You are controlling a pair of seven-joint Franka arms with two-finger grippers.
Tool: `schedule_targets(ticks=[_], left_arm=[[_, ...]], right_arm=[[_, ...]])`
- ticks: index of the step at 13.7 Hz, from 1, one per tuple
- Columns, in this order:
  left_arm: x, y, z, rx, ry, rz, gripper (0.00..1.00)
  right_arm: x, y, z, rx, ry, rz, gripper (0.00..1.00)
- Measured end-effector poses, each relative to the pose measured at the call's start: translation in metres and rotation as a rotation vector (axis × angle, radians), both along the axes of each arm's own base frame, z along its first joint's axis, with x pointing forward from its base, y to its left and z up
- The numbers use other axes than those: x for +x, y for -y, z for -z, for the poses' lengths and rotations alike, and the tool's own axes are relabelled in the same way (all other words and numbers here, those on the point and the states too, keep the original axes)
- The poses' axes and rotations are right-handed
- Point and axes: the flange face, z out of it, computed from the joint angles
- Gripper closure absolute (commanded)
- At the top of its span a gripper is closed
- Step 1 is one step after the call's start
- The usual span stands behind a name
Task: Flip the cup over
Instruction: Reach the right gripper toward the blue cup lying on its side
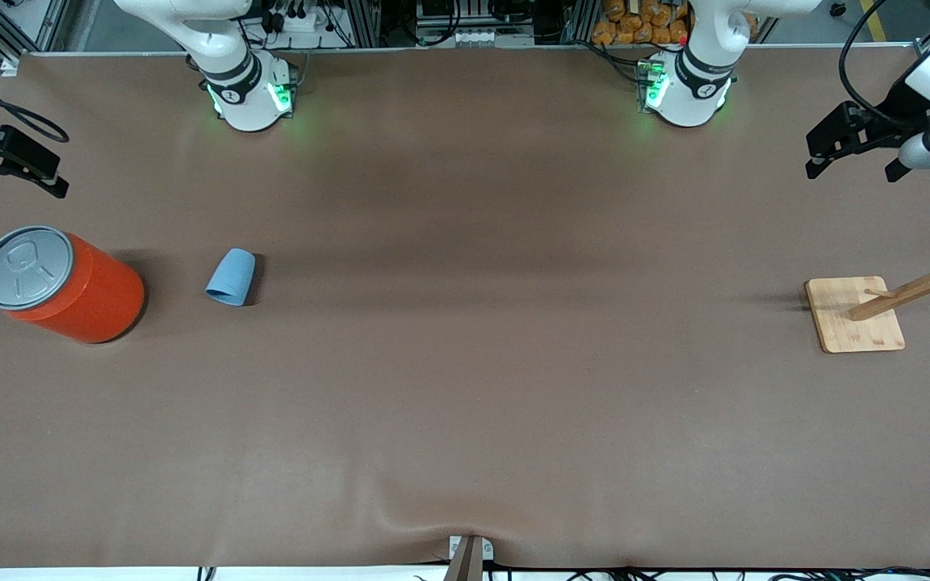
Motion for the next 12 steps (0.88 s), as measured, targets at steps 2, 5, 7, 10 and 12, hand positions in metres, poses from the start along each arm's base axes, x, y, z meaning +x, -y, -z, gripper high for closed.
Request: schedule_targets(ticks=[2, 5, 7, 10, 12], left_arm=[[-0.0012, -0.0006, 0.0012, 0.002, -0.012, -0.001, 0.00], [-0.0007, -0.0070, 0.0016, 0.026, -0.013, -0.010, 0.00], [-0.0001, -0.0086, 0.0023, 0.052, -0.013, 0.006, 0.00], [0.0003, -0.0078, 0.0073, 0.057, -0.034, 0.019, 0.00], [-0.0004, -0.0080, 0.0091, 0.058, -0.046, 0.018, 0.00]], right_arm=[[-0.0013, 0.0000, 0.0010, 0.000, -0.012, 0.000, 0.00], [-0.0019, -0.0003, 0.0014, 0.002, -0.017, -0.001, 0.00], [-0.0020, -0.0014, 0.0015, 0.012, -0.018, -0.002, 0.00], [-0.0010, -0.0021, 0.0040, 0.017, -0.026, -0.003, 0.00], [0.0012, -0.0038, 0.0076, 0.024, -0.033, -0.006, 0.00]])
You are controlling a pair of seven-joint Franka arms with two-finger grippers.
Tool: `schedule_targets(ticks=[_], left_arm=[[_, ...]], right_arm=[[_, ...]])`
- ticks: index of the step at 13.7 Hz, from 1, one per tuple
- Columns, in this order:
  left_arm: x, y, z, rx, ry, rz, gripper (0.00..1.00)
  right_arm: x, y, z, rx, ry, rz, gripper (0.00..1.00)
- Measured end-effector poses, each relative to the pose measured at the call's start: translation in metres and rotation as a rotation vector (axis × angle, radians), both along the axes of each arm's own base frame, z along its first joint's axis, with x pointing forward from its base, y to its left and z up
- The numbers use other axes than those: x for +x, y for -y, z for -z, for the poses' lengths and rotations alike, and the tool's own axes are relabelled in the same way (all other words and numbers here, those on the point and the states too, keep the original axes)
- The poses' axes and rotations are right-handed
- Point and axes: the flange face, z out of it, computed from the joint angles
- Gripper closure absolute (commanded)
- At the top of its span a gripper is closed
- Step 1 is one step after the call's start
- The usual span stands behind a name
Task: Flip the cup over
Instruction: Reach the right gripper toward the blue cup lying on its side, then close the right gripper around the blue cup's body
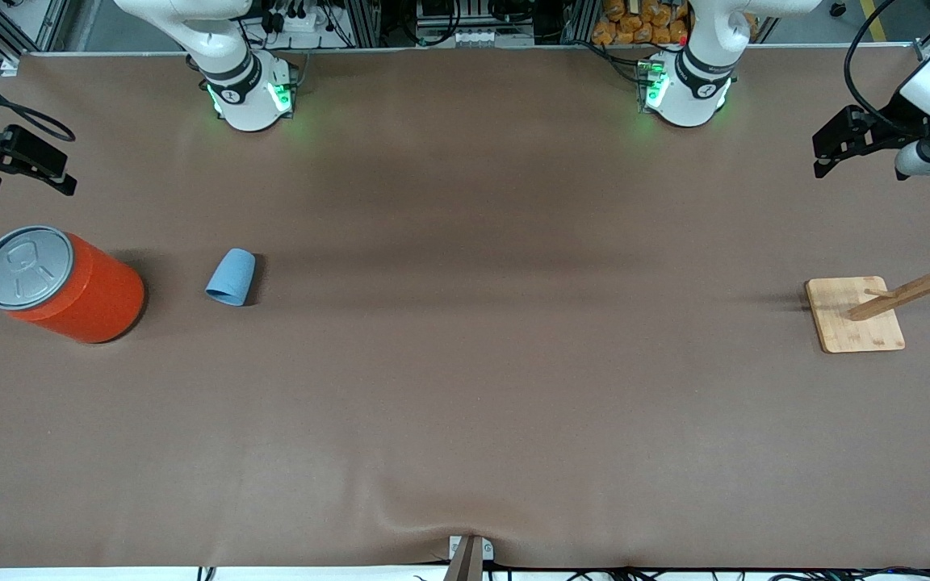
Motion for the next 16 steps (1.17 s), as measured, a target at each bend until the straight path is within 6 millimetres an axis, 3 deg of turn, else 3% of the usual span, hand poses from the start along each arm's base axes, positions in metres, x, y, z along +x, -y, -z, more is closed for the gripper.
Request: schedule_targets(ticks=[2, 7, 11, 16], left_arm=[[0.000, -0.003, 0.000, 0.000, -0.003, -0.005, 0.00], [0.001, -0.006, 0.000, 0.000, 0.000, -0.011, 0.00], [0.002, -0.005, 0.000, -0.001, 0.011, -0.010, 0.00], [0.005, -0.004, 0.003, 0.000, 0.008, -0.010, 0.00]], right_arm=[[0.008, -0.002, 0.014, 0.005, -0.027, -0.004, 0.00], [0.045, 0.001, 0.088, 0.009, -0.160, 0.001, 0.00], [0.048, 0.001, 0.185, 0.006, -0.315, 0.002, 0.00], [0.029, 0.004, 0.293, 0.004, -0.351, 0.018, 0.00]])
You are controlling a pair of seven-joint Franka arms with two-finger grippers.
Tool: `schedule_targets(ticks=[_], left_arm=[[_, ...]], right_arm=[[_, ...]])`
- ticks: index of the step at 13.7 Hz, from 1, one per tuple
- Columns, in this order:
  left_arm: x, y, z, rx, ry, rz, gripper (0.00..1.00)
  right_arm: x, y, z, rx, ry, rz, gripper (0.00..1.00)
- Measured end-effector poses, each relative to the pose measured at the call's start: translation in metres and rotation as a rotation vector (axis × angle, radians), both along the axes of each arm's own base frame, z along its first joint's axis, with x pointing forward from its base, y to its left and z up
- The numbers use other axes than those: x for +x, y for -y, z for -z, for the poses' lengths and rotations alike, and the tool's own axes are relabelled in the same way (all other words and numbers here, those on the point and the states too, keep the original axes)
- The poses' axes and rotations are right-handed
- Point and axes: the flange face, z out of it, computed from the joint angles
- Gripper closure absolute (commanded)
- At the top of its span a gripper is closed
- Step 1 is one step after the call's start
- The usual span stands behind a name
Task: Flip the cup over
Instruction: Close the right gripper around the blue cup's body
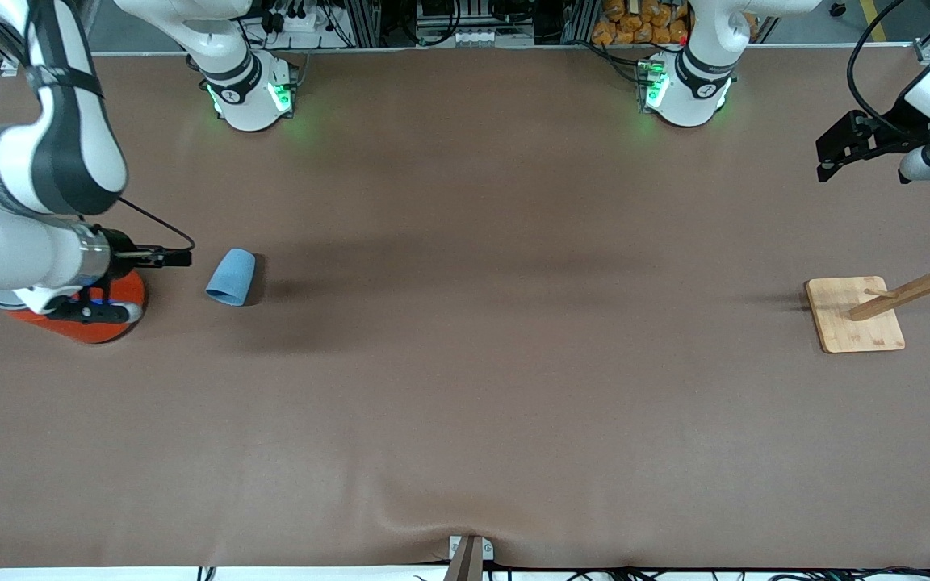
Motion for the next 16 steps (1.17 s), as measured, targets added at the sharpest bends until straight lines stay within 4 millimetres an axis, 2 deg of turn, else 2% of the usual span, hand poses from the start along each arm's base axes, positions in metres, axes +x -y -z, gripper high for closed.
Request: schedule_targets(ticks=[3, 5, 9, 13, 14, 15, 16], left_arm=[[0.001, 0.000, 0.001, 0.000, -0.002, 0.000, 0.00], [0.001, 0.002, 0.002, 0.001, -0.004, 0.003, 0.00], [0.002, 0.009, 0.007, 0.003, -0.014, 0.015, 0.00], [0.010, 0.020, 0.020, -0.032, -0.025, 0.026, 0.00], [0.013, 0.024, 0.024, -0.034, -0.027, 0.032, 0.00], [0.015, 0.028, 0.027, -0.033, -0.029, 0.039, 0.00], [0.016, 0.032, 0.028, -0.033, -0.028, 0.045, 0.00]], right_arm=[[-0.018, -0.001, 0.054, -0.002, 0.013, 0.004, 0.00], [-0.030, -0.001, 0.083, -0.003, 0.039, 0.006, 0.00], [-0.048, 0.000, 0.127, -0.006, 0.113, 0.012, 0.00], [-0.051, -0.001, 0.163, -0.005, 0.114, 0.014, 0.01], [-0.051, -0.003, 0.172, -0.003, 0.112, 0.012, 0.23], [-0.051, -0.005, 0.179, -0.002, 0.113, 0.007, 0.63], [-0.051, -0.006, 0.184, 0.003, 0.111, -0.007, 0.84]])
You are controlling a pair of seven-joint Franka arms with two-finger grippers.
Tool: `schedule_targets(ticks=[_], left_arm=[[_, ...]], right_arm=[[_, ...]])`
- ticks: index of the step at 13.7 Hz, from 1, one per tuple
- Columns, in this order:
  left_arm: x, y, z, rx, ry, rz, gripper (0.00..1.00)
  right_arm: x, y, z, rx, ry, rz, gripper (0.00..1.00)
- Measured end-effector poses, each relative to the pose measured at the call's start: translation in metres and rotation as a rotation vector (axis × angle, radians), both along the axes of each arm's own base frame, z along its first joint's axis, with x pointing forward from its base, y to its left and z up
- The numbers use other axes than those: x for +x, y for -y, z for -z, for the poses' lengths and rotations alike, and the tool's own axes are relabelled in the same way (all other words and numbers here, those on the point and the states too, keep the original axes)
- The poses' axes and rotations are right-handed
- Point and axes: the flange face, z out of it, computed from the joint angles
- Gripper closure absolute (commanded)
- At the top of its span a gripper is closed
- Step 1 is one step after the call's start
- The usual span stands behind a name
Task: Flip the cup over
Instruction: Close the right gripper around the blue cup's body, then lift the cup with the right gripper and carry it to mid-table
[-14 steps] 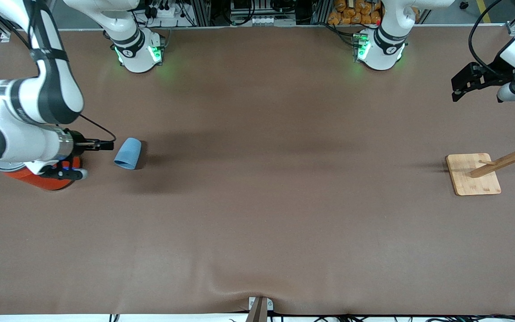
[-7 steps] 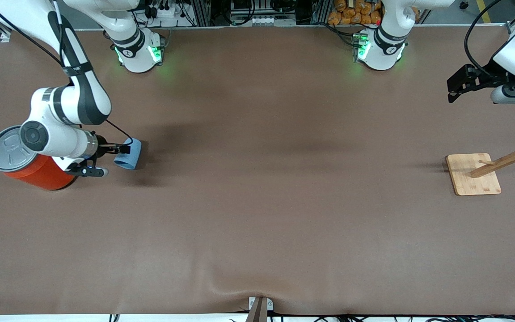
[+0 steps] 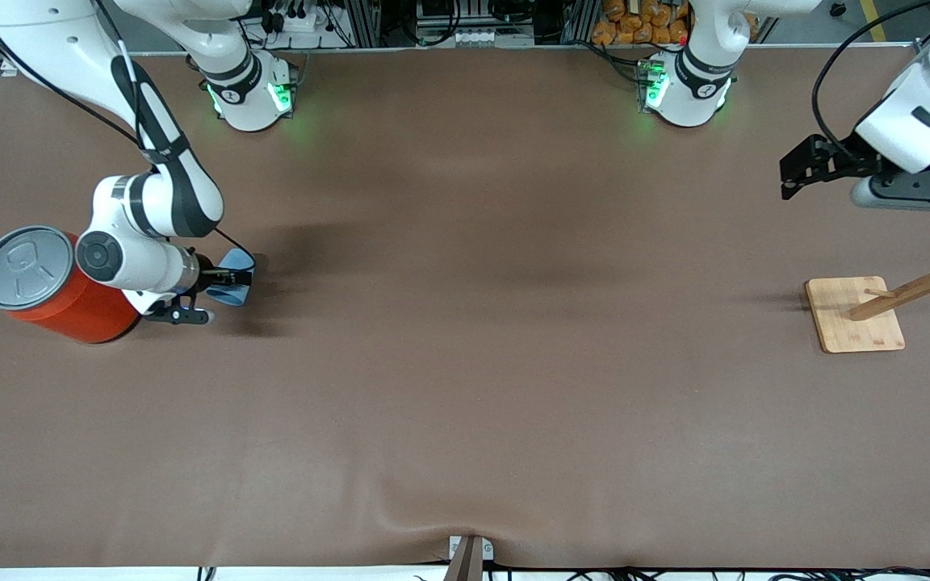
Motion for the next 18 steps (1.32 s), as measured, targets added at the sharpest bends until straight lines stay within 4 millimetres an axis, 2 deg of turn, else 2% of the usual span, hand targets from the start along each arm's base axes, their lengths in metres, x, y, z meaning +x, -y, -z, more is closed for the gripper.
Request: schedule_targets(ticks=[1, 5, 7, 8, 9, 11, 14, 16, 18], left_arm=[[0.001, 0.002, 0.001, 0.000, 0.002, 0.003, 0.00], [0.006, 0.004, 0.010, 0.003, -0.010, 0.004, 0.00], [0.007, 0.004, 0.011, 0.003, -0.011, 0.005, 0.00], [0.006, 0.005, 0.011, 0.003, -0.011, 0.007, 0.00], [0.006, 0.006, 0.011, 0.004, -0.011, 0.009, 0.00], [0.006, 0.007, 0.011, 0.004, -0.012, 0.010, 0.00], [0.006, 0.007, 0.012, 0.004, -0.013, 0.010, 0.00], [0.006, 0.007, 0.012, 0.004, -0.013, 0.010, 0.00], [0.006, 0.007, 0.012, 0.004, -0.013, 0.010, 0.00]], right_arm=[[0.000, 0.000, 0.001, 0.008, 0.001, -0.027, 1.00], [0.021, -0.005, -0.023, 0.025, 0.013, -0.087, 1.00], [0.042, -0.027, -0.059, 0.033, -0.025, -0.134, 1.00], [0.053, -0.047, -0.082, 0.037, -0.034, -0.175, 1.00], [0.061, -0.073, -0.104, 0.046, -0.029, -0.238, 1.00], [0.068, -0.139, -0.136, 0.077, 0.017, -0.421, 1.00], [0.062, -0.250, -0.165, 0.110, 0.099, -0.634, 1.00], [0.051, -0.326, -0.173, 0.130, 0.140, -0.753, 1.00], [0.034, -0.403, -0.157, 0.146, 0.197, -0.884, 1.00]])
